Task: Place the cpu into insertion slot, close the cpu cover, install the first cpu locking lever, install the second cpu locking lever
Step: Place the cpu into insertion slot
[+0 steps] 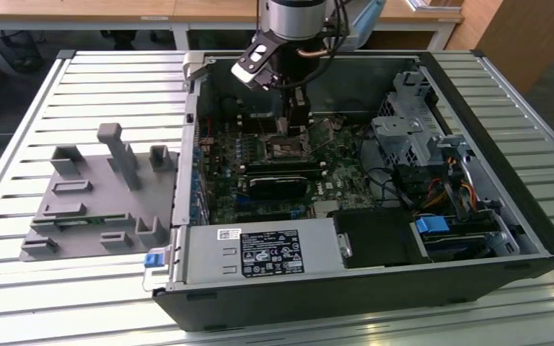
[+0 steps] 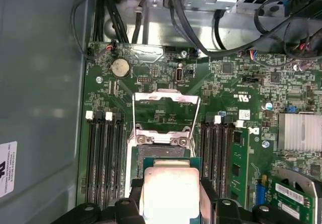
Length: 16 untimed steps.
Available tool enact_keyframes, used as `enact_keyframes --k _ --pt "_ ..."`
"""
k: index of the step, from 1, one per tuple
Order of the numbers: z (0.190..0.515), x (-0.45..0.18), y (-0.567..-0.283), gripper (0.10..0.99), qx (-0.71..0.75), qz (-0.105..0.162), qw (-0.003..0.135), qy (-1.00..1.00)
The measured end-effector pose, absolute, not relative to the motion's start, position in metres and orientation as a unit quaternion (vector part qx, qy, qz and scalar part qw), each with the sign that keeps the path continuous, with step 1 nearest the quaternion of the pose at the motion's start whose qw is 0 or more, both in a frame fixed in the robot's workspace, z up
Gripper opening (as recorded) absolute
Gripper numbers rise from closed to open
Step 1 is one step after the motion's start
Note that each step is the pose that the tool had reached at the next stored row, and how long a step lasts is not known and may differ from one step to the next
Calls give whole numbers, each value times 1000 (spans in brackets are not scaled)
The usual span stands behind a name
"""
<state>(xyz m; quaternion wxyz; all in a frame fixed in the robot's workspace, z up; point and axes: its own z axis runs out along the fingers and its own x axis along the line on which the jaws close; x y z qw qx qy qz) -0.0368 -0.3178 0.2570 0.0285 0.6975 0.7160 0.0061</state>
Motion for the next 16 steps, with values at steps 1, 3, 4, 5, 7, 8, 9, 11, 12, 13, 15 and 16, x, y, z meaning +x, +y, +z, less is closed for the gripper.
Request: enact_keyframes --k 1,3,4,5,7,8,9,11,12,13,15,16 --pt "256 -37 -317 525 698 6 29 715" --pt "254 -37 -316 525 700 6 28 714" --pt "253 -38 -315 525 700 6 28 713" --pt "251 -38 -315 525 700 6 29 713" --pt "249 -39 -314 525 700 6 29 713" --pt "247 -39 -314 525 700 6 28 713" --pt "246 -40 -313 525 700 6 29 713" --pt "243 -40 -312 525 700 6 28 713" --pt "242 -40 -312 525 700 6 29 713" --pt "241 -40 -312 525 700 6 28 713" --pt "240 -40 -311 525 700 6 29 713" --pt "239 -41 -311 525 700 6 29 713"
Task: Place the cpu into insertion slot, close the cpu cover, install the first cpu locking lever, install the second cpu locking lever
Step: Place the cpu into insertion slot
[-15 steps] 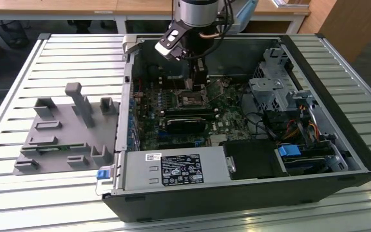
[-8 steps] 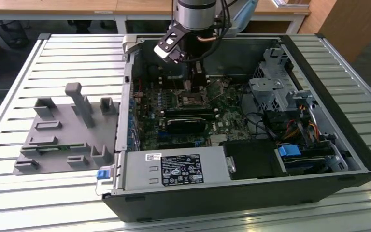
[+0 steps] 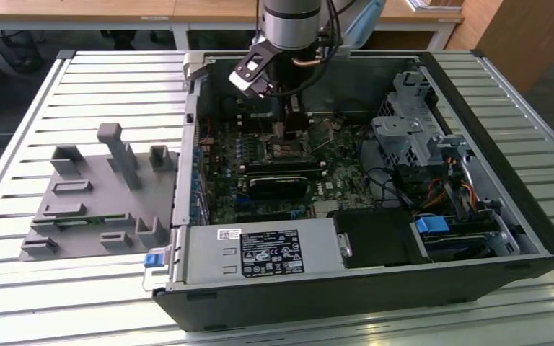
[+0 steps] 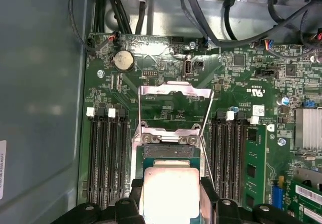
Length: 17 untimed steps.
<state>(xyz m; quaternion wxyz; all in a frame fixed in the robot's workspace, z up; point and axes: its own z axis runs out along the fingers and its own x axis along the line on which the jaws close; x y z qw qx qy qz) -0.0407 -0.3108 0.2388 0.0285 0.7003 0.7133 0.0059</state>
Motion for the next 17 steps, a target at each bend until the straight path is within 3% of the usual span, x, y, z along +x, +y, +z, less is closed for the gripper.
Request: enact_keyframes --k 17 --pt "220 -43 -307 525 700 6 28 713"
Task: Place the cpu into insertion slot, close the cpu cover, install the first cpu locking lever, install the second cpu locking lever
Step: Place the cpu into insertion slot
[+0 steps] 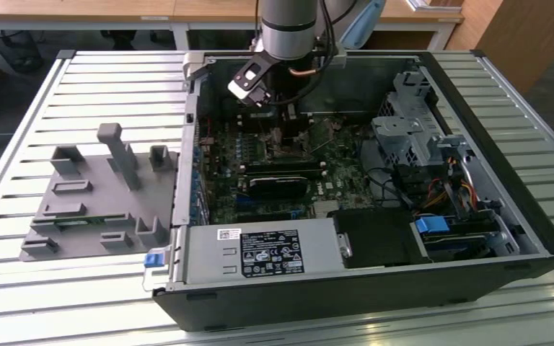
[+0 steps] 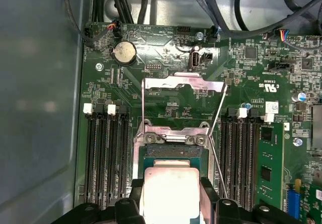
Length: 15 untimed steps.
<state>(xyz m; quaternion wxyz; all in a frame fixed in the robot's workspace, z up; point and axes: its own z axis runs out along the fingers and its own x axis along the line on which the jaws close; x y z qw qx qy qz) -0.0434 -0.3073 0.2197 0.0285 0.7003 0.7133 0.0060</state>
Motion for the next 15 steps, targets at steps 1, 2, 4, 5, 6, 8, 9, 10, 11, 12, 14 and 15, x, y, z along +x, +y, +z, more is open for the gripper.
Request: enact_keyframes --k 1,2,4,5,6,8,9,10,11,12,14,15 --pt "219 -43 -307 525 701 6 28 713" --pt "218 -44 -307 525 701 6 29 712" --pt "216 -44 -307 525 703 6 29 711" --pt "215 -44 -307 525 703 6 29 711" --pt "214 -44 -307 525 703 6 29 710" --pt "213 -44 -308 525 703 6 29 710" --pt "213 -44 -308 525 703 6 29 710" --pt "212 -44 -308 525 703 6 29 710" --pt "212 -44 -309 525 703 6 29 710" --pt "212 -44 -310 525 703 6 29 710" --pt "211 -44 -311 525 703 6 28 710" --pt "210 -44 -311 525 703 6 29 710"
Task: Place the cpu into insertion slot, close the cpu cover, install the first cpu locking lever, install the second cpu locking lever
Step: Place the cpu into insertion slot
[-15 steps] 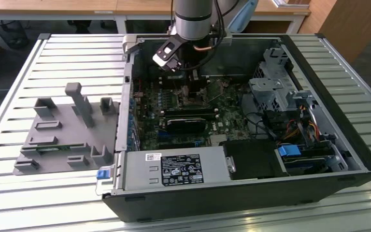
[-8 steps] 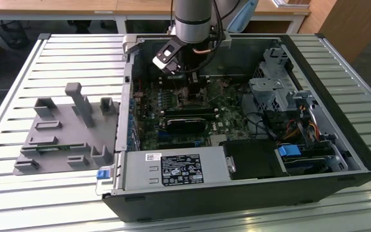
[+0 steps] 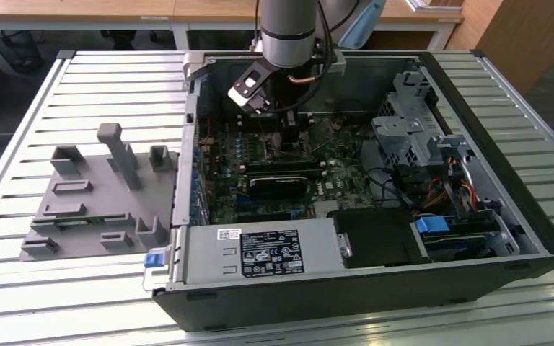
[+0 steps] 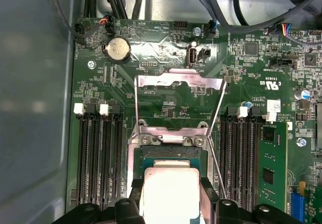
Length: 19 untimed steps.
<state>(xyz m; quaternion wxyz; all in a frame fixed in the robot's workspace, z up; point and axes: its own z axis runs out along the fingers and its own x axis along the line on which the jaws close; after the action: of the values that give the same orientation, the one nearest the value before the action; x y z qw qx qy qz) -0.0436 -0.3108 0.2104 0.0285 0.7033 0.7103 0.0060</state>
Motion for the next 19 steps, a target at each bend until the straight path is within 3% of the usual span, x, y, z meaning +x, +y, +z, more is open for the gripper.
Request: enact_keyframes --k 19 --pt "203 -41 -311 525 703 6 29 710"
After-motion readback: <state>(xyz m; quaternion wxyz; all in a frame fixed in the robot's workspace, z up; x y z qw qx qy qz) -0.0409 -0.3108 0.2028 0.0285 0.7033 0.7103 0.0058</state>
